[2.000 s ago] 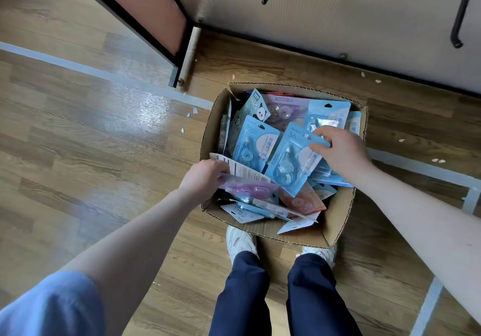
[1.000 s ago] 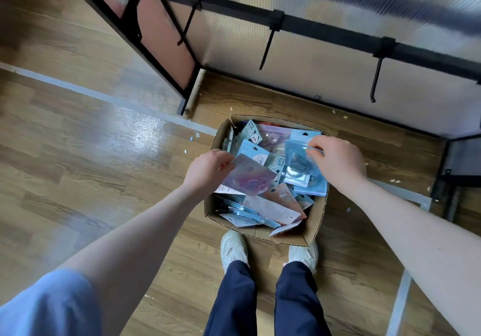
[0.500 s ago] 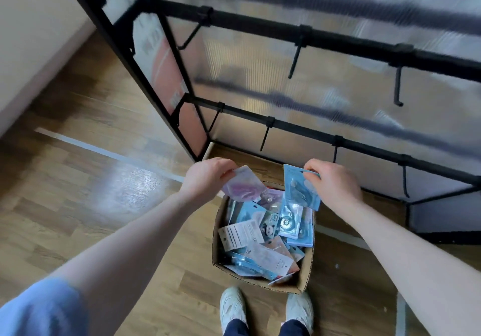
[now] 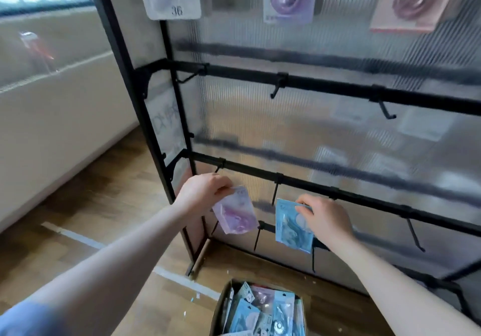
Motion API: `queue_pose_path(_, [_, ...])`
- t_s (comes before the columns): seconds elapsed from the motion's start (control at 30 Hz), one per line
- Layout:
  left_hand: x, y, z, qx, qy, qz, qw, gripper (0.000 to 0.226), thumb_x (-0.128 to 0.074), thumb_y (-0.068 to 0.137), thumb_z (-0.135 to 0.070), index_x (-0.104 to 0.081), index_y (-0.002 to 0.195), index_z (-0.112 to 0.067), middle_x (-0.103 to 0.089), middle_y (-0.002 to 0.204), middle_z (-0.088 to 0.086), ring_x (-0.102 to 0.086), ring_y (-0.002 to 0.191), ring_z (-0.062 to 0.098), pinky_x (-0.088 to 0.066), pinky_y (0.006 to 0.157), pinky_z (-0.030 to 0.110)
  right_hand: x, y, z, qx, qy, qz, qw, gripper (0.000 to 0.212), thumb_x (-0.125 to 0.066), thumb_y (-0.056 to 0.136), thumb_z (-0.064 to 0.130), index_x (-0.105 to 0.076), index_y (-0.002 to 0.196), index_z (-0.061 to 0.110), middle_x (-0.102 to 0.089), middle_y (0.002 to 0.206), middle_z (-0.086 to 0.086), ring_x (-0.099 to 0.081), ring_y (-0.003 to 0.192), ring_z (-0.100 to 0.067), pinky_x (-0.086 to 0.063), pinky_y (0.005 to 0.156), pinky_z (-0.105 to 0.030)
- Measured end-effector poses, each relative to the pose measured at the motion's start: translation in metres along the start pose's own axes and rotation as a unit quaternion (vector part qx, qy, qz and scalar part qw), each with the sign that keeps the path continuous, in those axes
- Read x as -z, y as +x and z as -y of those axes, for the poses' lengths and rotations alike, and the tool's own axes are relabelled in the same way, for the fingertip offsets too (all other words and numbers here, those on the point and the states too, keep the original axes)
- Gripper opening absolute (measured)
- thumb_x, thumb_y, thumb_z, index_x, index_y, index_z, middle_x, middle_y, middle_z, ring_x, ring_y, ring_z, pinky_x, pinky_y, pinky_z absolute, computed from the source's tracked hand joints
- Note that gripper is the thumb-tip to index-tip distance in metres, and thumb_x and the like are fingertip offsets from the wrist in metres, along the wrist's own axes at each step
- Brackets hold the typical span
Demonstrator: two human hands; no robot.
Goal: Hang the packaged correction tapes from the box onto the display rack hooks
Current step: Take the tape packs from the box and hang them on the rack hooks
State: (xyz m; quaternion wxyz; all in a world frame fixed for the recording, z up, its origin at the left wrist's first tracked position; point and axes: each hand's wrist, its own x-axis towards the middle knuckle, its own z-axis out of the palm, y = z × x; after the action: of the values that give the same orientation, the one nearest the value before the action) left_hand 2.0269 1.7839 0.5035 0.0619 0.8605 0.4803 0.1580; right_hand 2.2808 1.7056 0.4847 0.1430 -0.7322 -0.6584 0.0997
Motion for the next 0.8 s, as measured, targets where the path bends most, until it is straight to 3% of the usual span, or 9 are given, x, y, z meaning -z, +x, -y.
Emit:
queue_pose_path(0.13, [0.067, 0.024, -0.013, -0.014, 0.013, -0.040, 0.999, 0.030, -0.055, 0.088, -0.045, -0.066, 0.085, -0.017, -0.066, 0.082, -0.002, -0.061, 0.078, 0.020, -0.042, 0.061, 0.029, 0.061, 0.003, 0.022, 0.018, 0.019, -0.035, 0.999, 0.017, -0.048, 0.095, 0.030, -0.063, 0.101, 0.024, -0.068, 0.093, 0.004, -0.061, 0.082, -0.017, -0.045, 0.064, -0.030])
queue_pose_path(0.37, [0.163, 0.055, -0.052, -0.045, 0.034, -0.095, 0.994, 0.026, -0.055, 0.091, -0.037, -0.066, 0.090, -0.014, -0.065, 0.085, 0.000, -0.059, 0.081, 0.020, -0.042, 0.066, 0.029, 0.157, 0.001, 0.042, 0.040, 0.022, -0.100, 0.994, 0.013, -0.050, 0.094, 0.031, -0.062, 0.094, 0.026, -0.065, 0.084, 0.009, -0.060, 0.079, -0.015, -0.035, 0.057, -0.024])
queue_pose_path(0.57, [0.231, 0.085, -0.083, -0.090, 0.010, -0.139, 0.986, 0.022, -0.054, 0.093, -0.027, -0.065, 0.094, -0.008, -0.067, 0.090, 0.004, -0.061, 0.084, 0.023, -0.042, 0.069, 0.030, 0.228, -0.004, 0.045, 0.040, 0.032, -0.165, 0.985, 0.014, -0.050, 0.094, 0.032, -0.063, 0.097, 0.026, -0.067, 0.088, 0.007, -0.060, 0.080, -0.015, -0.035, 0.056, -0.027])
queue_pose_path(0.7, [0.273, 0.100, -0.108, -0.120, -0.006, -0.170, 0.978, 0.018, -0.057, 0.092, -0.024, -0.067, 0.096, -0.010, -0.067, 0.091, 0.002, -0.061, 0.082, 0.019, -0.039, 0.067, 0.025, 0.265, -0.004, 0.044, 0.050, 0.033, -0.199, 0.978, 0.011, -0.052, 0.093, 0.031, -0.062, 0.092, 0.026, -0.068, 0.084, 0.009, -0.061, 0.078, -0.013, -0.043, 0.061, -0.029])
queue_pose_path(0.8, [0.301, 0.108, -0.124, -0.141, -0.022, -0.208, 0.968, 0.015, -0.061, 0.089, -0.022, -0.070, 0.093, -0.010, -0.069, 0.090, 0.001, -0.061, 0.082, 0.018, -0.040, 0.069, 0.024, 0.287, -0.001, 0.044, 0.054, 0.031, -0.215, 0.975, 0.010, -0.053, 0.092, 0.030, -0.062, 0.091, 0.027, -0.066, 0.082, 0.011, -0.060, 0.077, -0.012, -0.039, 0.056, -0.028])
